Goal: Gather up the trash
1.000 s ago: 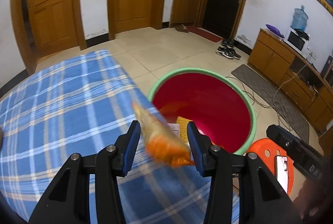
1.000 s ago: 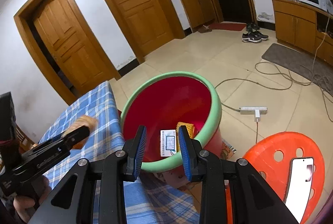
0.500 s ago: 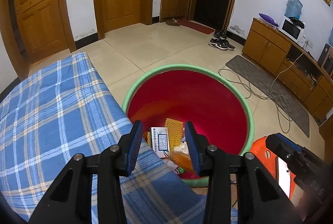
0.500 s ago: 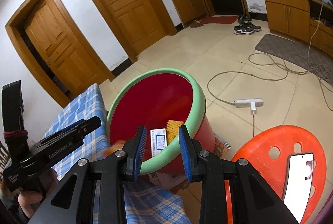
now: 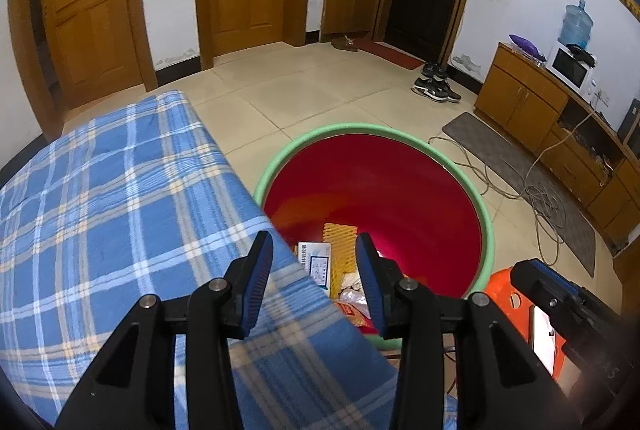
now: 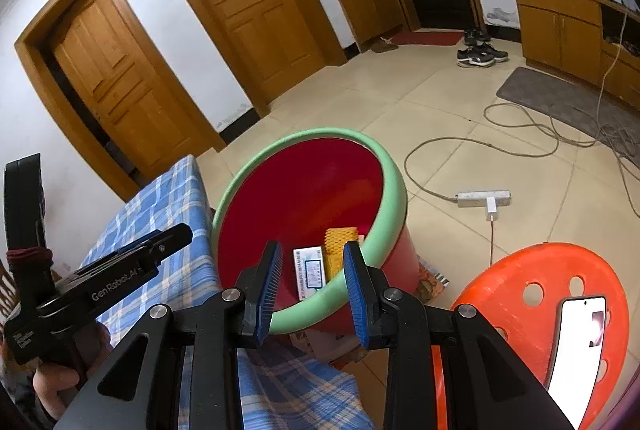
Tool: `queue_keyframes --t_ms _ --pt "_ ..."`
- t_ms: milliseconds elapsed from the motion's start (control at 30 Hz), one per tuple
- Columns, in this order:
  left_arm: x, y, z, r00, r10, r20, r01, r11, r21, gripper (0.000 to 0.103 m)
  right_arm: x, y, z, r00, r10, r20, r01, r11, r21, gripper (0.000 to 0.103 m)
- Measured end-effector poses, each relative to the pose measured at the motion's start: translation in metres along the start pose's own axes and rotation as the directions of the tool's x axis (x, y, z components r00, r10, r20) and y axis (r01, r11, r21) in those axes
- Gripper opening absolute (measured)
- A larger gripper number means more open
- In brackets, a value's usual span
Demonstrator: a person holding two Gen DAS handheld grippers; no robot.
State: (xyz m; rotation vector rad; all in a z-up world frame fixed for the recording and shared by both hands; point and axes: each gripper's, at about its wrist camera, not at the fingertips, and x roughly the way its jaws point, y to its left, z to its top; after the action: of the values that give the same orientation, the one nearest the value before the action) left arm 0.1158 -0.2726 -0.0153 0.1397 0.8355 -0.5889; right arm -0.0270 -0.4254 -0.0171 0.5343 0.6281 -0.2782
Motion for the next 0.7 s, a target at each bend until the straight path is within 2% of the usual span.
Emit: queue_keyframes --t_ms 67,200,367,533,600,700 --pt "-0.006 0.004 -0.002 1.000 0.019 0.003 -0.019 1.000 -0.013 0.057 -0.003 0.004 0.000 1.000 0.004 0.005 -0.004 1.000 -0.010 0.033" --pt "-0.019 0.014 -0.006 0.999 0.040 0.011 -0.040 0.998 -0.039 0.061 -0.010 0.015 -0.002 1.000 0.015 0.016 -0.015 1.000 -0.028 0.041" --pt "-0.040 0.028 -0.014 0.997 0.069 0.020 -0.067 0.995 -0.074 0.062 -0.017 0.030 -0.004 0.999 0.040 0.020 -0.039 0.998 -0.059 0.043" --pt "-0.064 0.042 -0.022 0.995 0.096 0.040 -0.091 0.990 -0.108 0.066 -0.027 0.049 -0.009 0.998 0.064 0.027 -0.061 0.993 -0.104 0.049" --pt "-0.074 0.048 -0.026 0.993 0.110 0.048 -0.104 0.987 -0.121 0.073 -0.030 0.058 -0.012 0.997 0.067 0.030 -0.063 0.991 -0.121 0.054" --pt "-0.091 0.057 -0.032 0.988 0.142 0.067 -0.131 0.982 -0.140 0.078 -0.035 0.069 -0.016 0.997 0.072 0.032 -0.067 0.988 -0.141 0.060"
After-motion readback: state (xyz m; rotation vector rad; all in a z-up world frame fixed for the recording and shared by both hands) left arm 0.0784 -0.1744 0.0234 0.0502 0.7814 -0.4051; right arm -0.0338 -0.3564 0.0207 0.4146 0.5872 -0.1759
